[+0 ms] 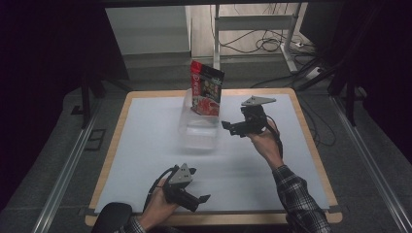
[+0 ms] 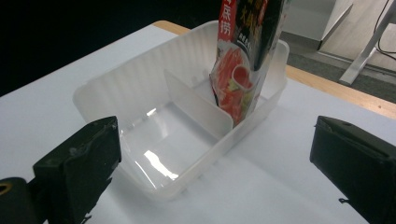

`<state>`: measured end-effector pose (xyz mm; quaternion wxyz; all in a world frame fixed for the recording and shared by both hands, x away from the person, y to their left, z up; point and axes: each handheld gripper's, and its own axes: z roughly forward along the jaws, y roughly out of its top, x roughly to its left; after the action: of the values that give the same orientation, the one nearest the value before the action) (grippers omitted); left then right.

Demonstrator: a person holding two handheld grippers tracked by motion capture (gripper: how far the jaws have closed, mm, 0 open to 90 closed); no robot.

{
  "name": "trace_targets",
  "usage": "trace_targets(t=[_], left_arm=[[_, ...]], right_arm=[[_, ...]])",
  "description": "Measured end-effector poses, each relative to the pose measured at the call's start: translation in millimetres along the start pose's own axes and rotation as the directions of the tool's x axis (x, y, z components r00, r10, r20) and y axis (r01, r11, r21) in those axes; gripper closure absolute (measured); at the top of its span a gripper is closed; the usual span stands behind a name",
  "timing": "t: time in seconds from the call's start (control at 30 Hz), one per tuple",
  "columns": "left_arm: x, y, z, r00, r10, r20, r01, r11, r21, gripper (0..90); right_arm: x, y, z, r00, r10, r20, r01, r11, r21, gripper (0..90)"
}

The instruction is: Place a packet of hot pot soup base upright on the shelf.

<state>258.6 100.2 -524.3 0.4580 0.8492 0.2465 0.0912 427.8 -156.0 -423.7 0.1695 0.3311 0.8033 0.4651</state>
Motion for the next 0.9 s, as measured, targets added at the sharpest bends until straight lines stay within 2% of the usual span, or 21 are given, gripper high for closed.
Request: trace_targets(t=[0.47,0.9], left_arm=[[4.5,-0.7,-3.5,0.9998,0.005,-0.017,-0.005,1.0000,0.005,0.0],[5.4,-1.1,-3.3,0.9995,0.009,-0.030,-0.009,0.9999,0.014,0.0]], right_arm=[[5.4,-15.4,-11.5,0.9992,-0.039,0.008,0.039,0.999,0.019,2.3],[6.6,-32.6,-29.8,0.9996,-0.027,0.010,0.027,0.999,0.029,1.8]])
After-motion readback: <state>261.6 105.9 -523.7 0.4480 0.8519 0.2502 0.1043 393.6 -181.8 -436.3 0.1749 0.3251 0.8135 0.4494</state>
